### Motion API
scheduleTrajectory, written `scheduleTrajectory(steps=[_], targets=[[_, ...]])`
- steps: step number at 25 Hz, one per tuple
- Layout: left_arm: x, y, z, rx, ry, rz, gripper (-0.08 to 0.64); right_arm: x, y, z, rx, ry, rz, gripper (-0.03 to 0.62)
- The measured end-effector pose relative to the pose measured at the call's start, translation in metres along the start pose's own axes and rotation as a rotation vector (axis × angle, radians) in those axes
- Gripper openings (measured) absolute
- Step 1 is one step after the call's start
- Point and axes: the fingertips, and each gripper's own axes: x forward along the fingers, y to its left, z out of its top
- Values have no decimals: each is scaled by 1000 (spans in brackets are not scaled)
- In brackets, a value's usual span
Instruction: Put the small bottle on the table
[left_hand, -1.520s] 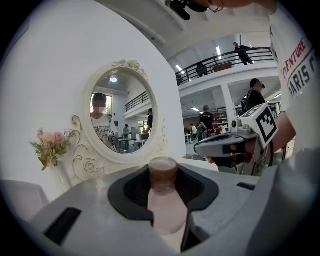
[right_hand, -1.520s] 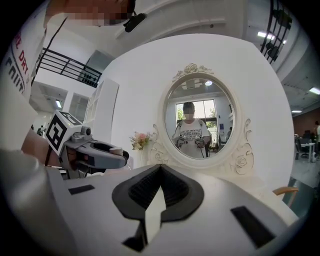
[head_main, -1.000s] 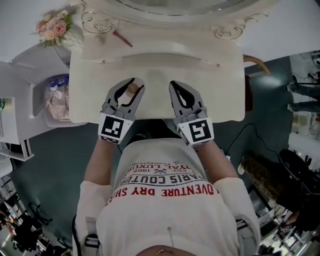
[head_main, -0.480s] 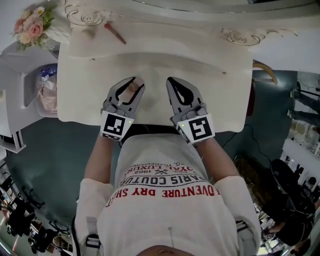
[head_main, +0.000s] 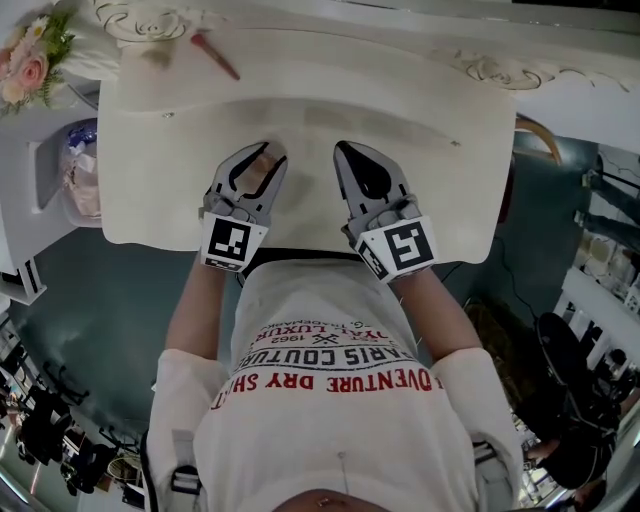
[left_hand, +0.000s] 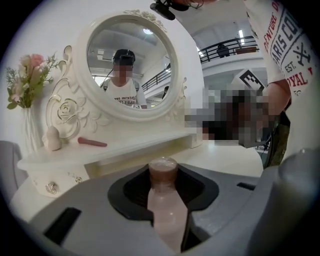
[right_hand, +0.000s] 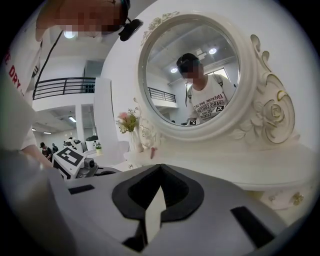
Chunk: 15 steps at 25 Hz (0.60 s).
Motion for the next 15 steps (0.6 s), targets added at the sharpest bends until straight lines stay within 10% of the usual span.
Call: scheduleTrajectory(steps=[15], targets=[[3,4,0,-28,-88,-5,138,13,2,-6,-1,45,-19,-2]])
